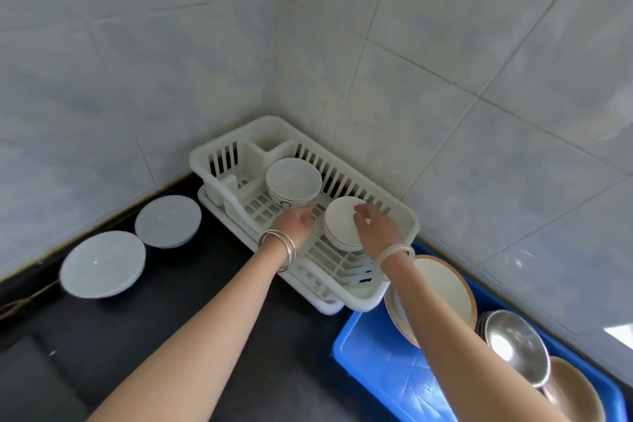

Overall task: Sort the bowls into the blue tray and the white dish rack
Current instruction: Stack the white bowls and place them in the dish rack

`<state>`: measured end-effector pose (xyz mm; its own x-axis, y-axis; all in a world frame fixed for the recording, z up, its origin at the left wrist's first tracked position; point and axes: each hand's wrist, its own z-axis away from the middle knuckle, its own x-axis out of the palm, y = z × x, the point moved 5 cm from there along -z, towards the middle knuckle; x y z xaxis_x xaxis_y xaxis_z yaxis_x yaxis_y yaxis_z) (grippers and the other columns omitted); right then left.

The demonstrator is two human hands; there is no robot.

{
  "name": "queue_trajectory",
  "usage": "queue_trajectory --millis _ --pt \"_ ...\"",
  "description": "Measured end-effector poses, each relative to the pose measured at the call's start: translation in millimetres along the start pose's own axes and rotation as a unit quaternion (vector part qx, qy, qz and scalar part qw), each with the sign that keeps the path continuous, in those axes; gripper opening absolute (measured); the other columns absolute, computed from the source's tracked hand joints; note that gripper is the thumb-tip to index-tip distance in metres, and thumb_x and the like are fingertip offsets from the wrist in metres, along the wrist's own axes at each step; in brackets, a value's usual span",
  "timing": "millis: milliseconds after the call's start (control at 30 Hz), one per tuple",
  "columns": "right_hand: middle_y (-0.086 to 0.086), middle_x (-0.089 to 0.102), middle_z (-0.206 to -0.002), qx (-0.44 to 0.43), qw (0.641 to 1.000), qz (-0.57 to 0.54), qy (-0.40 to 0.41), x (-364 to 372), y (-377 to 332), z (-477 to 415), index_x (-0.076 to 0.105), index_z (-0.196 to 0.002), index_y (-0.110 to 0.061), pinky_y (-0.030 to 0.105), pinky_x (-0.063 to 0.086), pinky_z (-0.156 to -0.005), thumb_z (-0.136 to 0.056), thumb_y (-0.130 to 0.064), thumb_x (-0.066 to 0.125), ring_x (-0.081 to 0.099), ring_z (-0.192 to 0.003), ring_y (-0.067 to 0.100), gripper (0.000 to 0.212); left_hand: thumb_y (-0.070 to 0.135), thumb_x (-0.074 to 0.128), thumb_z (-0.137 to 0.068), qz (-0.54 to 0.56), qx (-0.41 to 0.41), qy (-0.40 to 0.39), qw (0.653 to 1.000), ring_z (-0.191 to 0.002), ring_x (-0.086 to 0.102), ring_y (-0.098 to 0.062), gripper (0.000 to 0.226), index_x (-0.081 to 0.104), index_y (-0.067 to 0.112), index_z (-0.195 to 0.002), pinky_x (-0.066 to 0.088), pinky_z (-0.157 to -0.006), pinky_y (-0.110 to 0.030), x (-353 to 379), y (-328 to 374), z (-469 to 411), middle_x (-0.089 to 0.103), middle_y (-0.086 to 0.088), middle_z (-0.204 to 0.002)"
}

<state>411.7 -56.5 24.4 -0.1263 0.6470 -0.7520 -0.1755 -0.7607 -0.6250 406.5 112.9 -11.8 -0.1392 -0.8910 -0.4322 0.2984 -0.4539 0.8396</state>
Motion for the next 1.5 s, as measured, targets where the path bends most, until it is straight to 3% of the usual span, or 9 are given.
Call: queue_trajectory --millis 133,300,567,733,867,1000,1167,1400,1500 --pt "-0.003 0.059 -0.112 -0.047 0.996 -0.08 -0.007 35 -38 34 0.05 -0.122 -0.024 0.016 0.041 -0.062 -0.097 -0.027 0.04 0.052 -0.078 0.008 0.027 0.017 0.046 -0.093 0.117 0.021 0.063 0.991 -0.122 0.052 -0.015 0.039 0.05 0.02 -0.132 0.045 -0.101 -0.034 -37 -28 48 0.055 0.001 -0.135" --pt "-0.007 0.063 -0.09 -0.109 0.988 -0.091 -0.065 108 -86 61 0.052 -0.116 -0.027 0.014 0.039 -0.056 -0.095 -0.026 0.042 0.055 -0.07 0.003 0.024 0.01 0.051 -0.091 0.145 -0.051 0.223 0.963 -0.109 0.056 -0.011 0.037 0.054 0.015 -0.127 0.042 -0.101 -0.029 -92 -98 103 0.058 -0.003 -0.13" --pt "0.005 0.062 -0.117 -0.048 0.976 -0.014 -0.21 222 -122 45 0.043 -0.133 -0.021 0.027 0.044 -0.071 -0.096 -0.031 0.041 0.059 -0.09 0.018 0.038 0.006 0.055 -0.088 0.03 -0.158 0.425 0.891 -0.139 0.029 -0.029 0.052 0.04 0.011 -0.138 0.028 -0.113 -0.041 -156 -193 142 0.033 -0.015 -0.149" --pt "0.012 0.059 -0.126 -0.009 0.973 0.003 -0.231 261 -131 17 0.032 -0.142 -0.019 0.035 0.046 -0.088 -0.095 -0.038 0.04 0.058 -0.108 0.028 0.051 0.005 0.049 -0.091 0.14 -0.207 0.425 0.87 -0.136 0.034 -0.032 0.059 0.028 0.017 -0.144 0.029 -0.112 -0.044 -170 -229 136 0.033 -0.014 -0.149" --pt "0.013 0.066 -0.108 0.073 0.965 -0.087 -0.238 280 -136 5 0.034 -0.14 -0.015 0.027 0.046 -0.056 -0.095 -0.034 0.041 0.061 -0.076 0.022 0.049 0.005 0.046 -0.09 0.259 -0.216 0.41 0.848 -0.129 0.045 -0.032 0.065 0.02 0.025 -0.146 0.032 -0.108 -0.042 -172 -245 130 0.046 -0.01 -0.142" --pt "0.011 0.064 -0.089 0.125 0.953 -0.162 -0.223 291 -136 -5 0.032 -0.14 -0.012 0.026 0.046 -0.05 -0.096 -0.022 0.041 0.058 -0.059 0.017 0.045 0.003 0.047 -0.089 0.296 -0.215 0.404 0.839 -0.131 0.043 -0.03 0.061 0.027 0.022 -0.145 0.031 -0.109 -0.039 -172 -255 125 0.045 -0.008 -0.143" --pt "0.029 0.062 -0.107 0.162 0.928 -0.268 -0.204 295 -135 -7 0.028 -0.142 -0.009 0.037 0.054 -0.067 -0.094 -0.006 0.038 0.067 -0.088 0.035 0.049 -0.001 0.046 -0.089 0.352 -0.187 0.393 0.828 -0.131 0.043 -0.03 0.06 0.032 0.021 -0.143 0.036 -0.109 -0.048 -174 -260 121 0.047 -0.008 -0.141" --pt "0.008 0.067 -0.079 0.048 0.956 -0.236 -0.166 260 -154 6 0.051 -0.125 -0.014 0.023 0.056 -0.051 -0.091 -0.012 0.047 0.068 -0.069 0.02 0.034 -0.002 0.046 -0.09 0.401 -0.162 0.386 0.815 -0.13 0.043 -0.028 0.057 0.035 0.02 -0.142 0.038 -0.108 -0.048 -177 -264 119 0.046 -0.009 -0.141" --pt "0.001 0.066 -0.075 -0.012 0.964 -0.198 -0.18 253 -172 19 0.055 -0.12 -0.015 0.018 0.056 -0.05 -0.091 -0.015 0.05 0.069 -0.066 0.014 0.029 0.002 0.041 -0.093 0.466 -0.164 0.397 0.774 -0.104 0.057 -0.019 0.047 0.044 0.019 -0.136 0.044 -0.097 -0.034 -179 -263 120 0.059 -0.004 -0.119"
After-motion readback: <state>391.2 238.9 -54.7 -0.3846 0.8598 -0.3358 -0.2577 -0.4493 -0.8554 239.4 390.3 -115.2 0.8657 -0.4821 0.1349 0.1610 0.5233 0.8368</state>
